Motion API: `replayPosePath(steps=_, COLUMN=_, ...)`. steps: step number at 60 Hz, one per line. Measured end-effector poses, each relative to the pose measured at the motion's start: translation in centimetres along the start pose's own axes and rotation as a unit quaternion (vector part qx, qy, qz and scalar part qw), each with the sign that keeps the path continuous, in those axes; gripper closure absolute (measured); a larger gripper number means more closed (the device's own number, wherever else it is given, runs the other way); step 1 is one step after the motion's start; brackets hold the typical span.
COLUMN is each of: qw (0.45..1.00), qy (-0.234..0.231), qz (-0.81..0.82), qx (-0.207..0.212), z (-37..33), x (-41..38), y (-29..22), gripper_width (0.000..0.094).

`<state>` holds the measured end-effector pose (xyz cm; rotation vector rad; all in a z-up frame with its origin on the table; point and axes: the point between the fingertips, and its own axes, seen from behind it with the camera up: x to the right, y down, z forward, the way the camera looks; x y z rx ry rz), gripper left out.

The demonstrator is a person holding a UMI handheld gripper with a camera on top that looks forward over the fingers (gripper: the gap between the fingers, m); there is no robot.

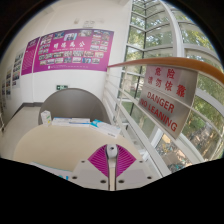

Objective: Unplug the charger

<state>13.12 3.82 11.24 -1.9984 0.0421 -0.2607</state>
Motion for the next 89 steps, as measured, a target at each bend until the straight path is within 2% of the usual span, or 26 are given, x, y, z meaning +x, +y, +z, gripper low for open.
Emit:
replayPosePath(steps=6, qw=0.998, qy=-0.006, qz=-0.028, qx=-0.059, z=2.0, x=1.4, y=6.9, gripper_width=0.0854)
replayPosePath(steps=15, qw=0.996, qy=-0.02, qz=-0.033, qx=-0.084, z=2.9, x=1.5, y=10.3, gripper_width=0.0767)
replayPosePath(steps=22, qw=0.995, qy=-0.049, qz=-0.012, qx=-0.087, z=2.1, x=0.4, y=10.3, gripper_width=0.0555)
replayPosePath(steps=27, qw=0.994, qy=-0.065, qz=-0.002, qx=-0.085, z=1.1, x=0.0, y=9.7, gripper_width=0.0271)
replayPosePath(steps=34, qw=0.993, qy=-0.078, qz=0.005, qx=-0.086, z=-1.6, x=-0.4, y=8.3, gripper_width=0.0069)
replayPosePath(steps=46, qw=0.993, qy=-0.086, qz=0.021, qx=-0.074, z=-9.2, x=-0.9, y=5.8, gripper_width=0.0076)
replayPosePath(steps=54, qw=0.995, qy=-0.075, qz=0.015, qx=-0.059, z=-16.1, x=-0.7, y=4.5, gripper_width=0.0079)
replayPosePath(steps=69, qw=0.996, qy=-0.064, qz=0.012, qx=-0.065, z=-28.7, x=-0.3, y=5.8, gripper_width=0.0079)
replayPosePath(steps=89, qw=0.996, qy=-0.063, qz=0.006, qx=-0.064, z=-34.8, x=-0.1, y=6.7, gripper_width=0.0081)
